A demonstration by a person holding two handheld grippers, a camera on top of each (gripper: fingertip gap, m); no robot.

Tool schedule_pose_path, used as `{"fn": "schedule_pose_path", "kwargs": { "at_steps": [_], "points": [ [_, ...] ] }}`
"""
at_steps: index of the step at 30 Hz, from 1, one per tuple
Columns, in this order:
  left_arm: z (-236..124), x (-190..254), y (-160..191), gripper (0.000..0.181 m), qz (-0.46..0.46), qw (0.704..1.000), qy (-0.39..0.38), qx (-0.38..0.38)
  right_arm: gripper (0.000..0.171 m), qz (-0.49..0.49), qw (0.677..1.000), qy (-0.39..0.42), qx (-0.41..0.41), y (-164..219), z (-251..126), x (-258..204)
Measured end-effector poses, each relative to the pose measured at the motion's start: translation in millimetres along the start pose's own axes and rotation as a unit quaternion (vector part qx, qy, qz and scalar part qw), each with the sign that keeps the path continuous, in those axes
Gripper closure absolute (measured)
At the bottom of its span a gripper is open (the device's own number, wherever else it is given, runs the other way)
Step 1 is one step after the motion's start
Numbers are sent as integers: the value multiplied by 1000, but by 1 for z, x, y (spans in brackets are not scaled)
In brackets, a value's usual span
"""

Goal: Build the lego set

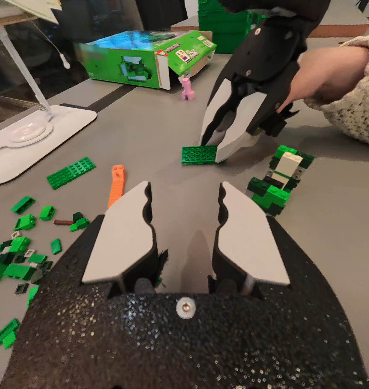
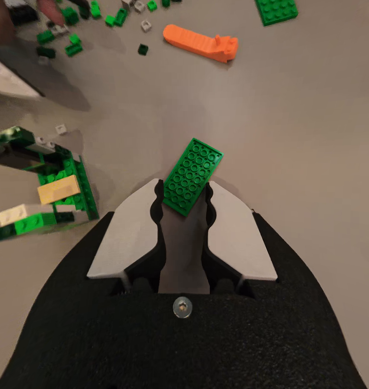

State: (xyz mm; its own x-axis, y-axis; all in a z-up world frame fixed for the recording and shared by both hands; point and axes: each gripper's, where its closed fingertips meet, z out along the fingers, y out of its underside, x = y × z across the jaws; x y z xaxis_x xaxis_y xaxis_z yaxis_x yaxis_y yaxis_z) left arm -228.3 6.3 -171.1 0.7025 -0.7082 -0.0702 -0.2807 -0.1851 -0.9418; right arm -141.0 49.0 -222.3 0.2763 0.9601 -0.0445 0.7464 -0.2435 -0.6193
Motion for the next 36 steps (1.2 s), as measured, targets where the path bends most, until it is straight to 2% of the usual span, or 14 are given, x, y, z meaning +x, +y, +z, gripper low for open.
{"fn": "schedule_pose_path", "kwargs": {
  "at_steps": [2,4,7,12,15,18,19,21,25,27,32,34,36],
  "points": [
    [1,-2,1,122,-5,1000,-4,4,134,-22,998,-39,44,-2,-9,-4],
    [3,0,0,125,-3,1000,-4,6,154,-59,995,-18,82,-3,-20,2],
    [5,2,0,127,16,1000,-12,5,153,-101,990,5,95,1,-33,7],
    [7,4,0,129,36,999,-19,1,104,20,996,-76,40,19,-30,-10],
    [6,2,0,131,41,999,-26,5,99,-3,999,-43,-10,28,-19,-19],
    [5,0,0,132,39,999,-31,5,106,-46,998,7,-39,30,-14,-23],
    [5,-1,-1,132,38,999,-32,6,118,-51,998,2,-41,29,-14,-27],
    [5,-1,-1,132,37,999,-34,7,132,-64,997,0,-37,27,-13,-29],
    [6,0,-2,135,36,999,-33,8,133,-79,996,5,-32,29,-15,-23],
    [5,1,-2,143,34,999,-30,8,134,-105,994,30,-23,26,-17,-16],
    [5,2,-4,146,30,999,-30,14,135,-180,976,108,60,0,-28,-2],
    [6,2,-5,146,25,999,-29,14,167,-239,952,164,104,-11,-36,3],
    [7,3,-5,146,24,999,-28,15,171,-275,937,185,107,-11,-37,4]
  ]
}}
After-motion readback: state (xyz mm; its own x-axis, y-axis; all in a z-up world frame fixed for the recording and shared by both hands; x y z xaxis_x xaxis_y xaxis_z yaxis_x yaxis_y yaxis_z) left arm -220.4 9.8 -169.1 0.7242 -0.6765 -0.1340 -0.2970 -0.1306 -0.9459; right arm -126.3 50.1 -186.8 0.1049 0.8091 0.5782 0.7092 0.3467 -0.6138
